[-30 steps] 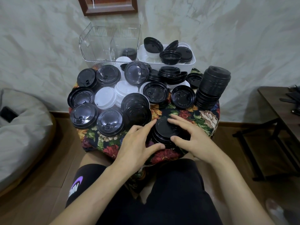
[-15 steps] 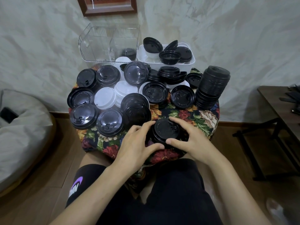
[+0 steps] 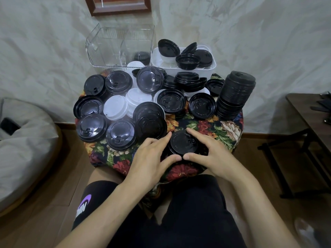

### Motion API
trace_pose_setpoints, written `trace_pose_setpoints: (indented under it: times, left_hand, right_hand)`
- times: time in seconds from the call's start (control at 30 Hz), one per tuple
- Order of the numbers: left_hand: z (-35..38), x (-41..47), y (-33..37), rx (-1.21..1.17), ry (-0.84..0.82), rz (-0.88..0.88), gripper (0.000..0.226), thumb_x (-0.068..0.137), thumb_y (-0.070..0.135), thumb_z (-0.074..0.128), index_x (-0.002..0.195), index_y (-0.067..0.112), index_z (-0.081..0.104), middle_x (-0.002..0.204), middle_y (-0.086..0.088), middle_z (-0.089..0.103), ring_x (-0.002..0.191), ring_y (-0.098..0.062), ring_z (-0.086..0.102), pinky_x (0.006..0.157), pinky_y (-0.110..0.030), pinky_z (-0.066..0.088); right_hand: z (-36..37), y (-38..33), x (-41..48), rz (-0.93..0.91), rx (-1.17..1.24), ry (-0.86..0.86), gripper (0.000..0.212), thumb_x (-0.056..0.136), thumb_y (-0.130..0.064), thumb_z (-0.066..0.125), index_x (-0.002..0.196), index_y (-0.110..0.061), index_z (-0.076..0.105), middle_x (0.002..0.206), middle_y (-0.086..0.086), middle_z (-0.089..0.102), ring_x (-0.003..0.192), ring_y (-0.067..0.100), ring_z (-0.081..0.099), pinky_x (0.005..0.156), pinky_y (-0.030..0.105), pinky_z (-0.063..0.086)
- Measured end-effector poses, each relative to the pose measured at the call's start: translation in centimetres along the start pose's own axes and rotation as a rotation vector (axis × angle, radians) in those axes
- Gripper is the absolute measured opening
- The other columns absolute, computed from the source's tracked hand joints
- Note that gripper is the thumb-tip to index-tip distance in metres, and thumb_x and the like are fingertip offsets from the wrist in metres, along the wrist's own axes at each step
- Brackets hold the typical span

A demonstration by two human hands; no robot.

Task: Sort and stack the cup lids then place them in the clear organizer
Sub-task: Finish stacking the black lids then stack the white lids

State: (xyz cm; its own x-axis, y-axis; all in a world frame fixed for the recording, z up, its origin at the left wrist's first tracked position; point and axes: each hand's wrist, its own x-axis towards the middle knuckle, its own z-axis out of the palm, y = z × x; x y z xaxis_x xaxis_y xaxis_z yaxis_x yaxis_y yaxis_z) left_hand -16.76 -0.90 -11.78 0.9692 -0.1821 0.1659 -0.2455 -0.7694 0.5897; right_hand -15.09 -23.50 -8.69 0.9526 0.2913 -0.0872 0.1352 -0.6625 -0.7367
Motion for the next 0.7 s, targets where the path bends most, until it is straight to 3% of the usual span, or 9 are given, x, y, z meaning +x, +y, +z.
trace_pose_setpoints:
  times: [0.17, 0.33, 0.4, 0.53, 0.6, 0.7]
  left_hand:
    - [0.0, -0.2, 0.3, 0.032, 0.013, 0.024, 0.088, 0.086, 0.074, 0.044, 0.158, 0.023, 0.041, 0.134, 0.009, 0.065, 0.121, -0.004, 0.042, 0.102, -0.031, 0.042]
    - [0.1, -0.4, -0.1, 0.017, 0.047, 0.066, 0.077, 0.091, 0.069, 0.052, 0.154, 0.024, 0.049, 0.143, 0.013, 0.061, 0.123, -0.006, 0.048, 0.102, -0.02, 0.035]
    - [0.0, -0.6, -0.3, -0.045, 0.121, 0.074, 0.061, 0.095, 0.06, 0.056, 0.144, 0.024, 0.06, 0.137, 0.012, 0.065, 0.117, -0.007, 0.056, 0.1, -0.021, 0.042]
    - [-0.5, -0.6, -1.1, 0.026, 0.303, 0.136, 0.027, 0.098, 0.025, 0.071, 0.125, 0.021, 0.07, 0.118, 0.01, 0.066, 0.091, -0.01, 0.063, 0.076, -0.036, 0.058]
    - [-0.6, -0.5, -1.4, 0.115, 0.317, 0.126, 0.026, 0.094, 0.021, 0.075, 0.12, 0.021, 0.071, 0.114, 0.01, 0.065, 0.081, -0.013, 0.063, 0.064, -0.037, 0.057]
    - [-0.5, -0.3, -1.4, 0.198, 0.304, 0.106, 0.025, 0.092, 0.025, 0.075, 0.117, 0.025, 0.071, 0.11, 0.011, 0.064, 0.083, -0.018, 0.068, 0.055, -0.038, 0.055]
  right_hand:
    - [0.1, -0.1, 0.1, -0.015, -0.023, -0.004, 0.085, 0.088, -0.045, 0.079, 0.16, -0.042, 0.034, 0.149, -0.027, 0.036, 0.139, -0.012, 0.028, 0.114, 0.016, 0.025]
    - [0.7, 0.4, -0.2, -0.007, -0.024, 0.03, 0.085, 0.087, -0.052, 0.076, 0.159, -0.046, 0.032, 0.149, -0.027, 0.038, 0.144, -0.004, 0.03, 0.12, 0.026, 0.028]
    - [0.9, 0.4, -0.4, 0.0, -0.03, 0.047, 0.085, 0.086, -0.056, 0.076, 0.158, -0.05, 0.032, 0.144, -0.025, 0.04, 0.142, 0.0, 0.034, 0.118, 0.029, 0.031]
    - [0.9, 0.7, -0.3, 0.015, 0.017, 0.054, 0.079, 0.079, -0.066, 0.077, 0.147, -0.061, 0.035, 0.145, -0.017, 0.048, 0.136, 0.008, 0.046, 0.115, 0.041, 0.041]
    - [0.9, 0.8, -0.4, 0.013, 0.024, 0.049, 0.075, 0.078, -0.069, 0.075, 0.142, -0.062, 0.037, 0.145, -0.017, 0.05, 0.135, 0.01, 0.049, 0.113, 0.044, 0.043]
    - [0.8, 0.7, -0.5, 0.009, 0.012, 0.038, 0.073, 0.081, -0.064, 0.077, 0.144, -0.058, 0.039, 0.147, -0.019, 0.049, 0.137, 0.008, 0.047, 0.114, 0.043, 0.042]
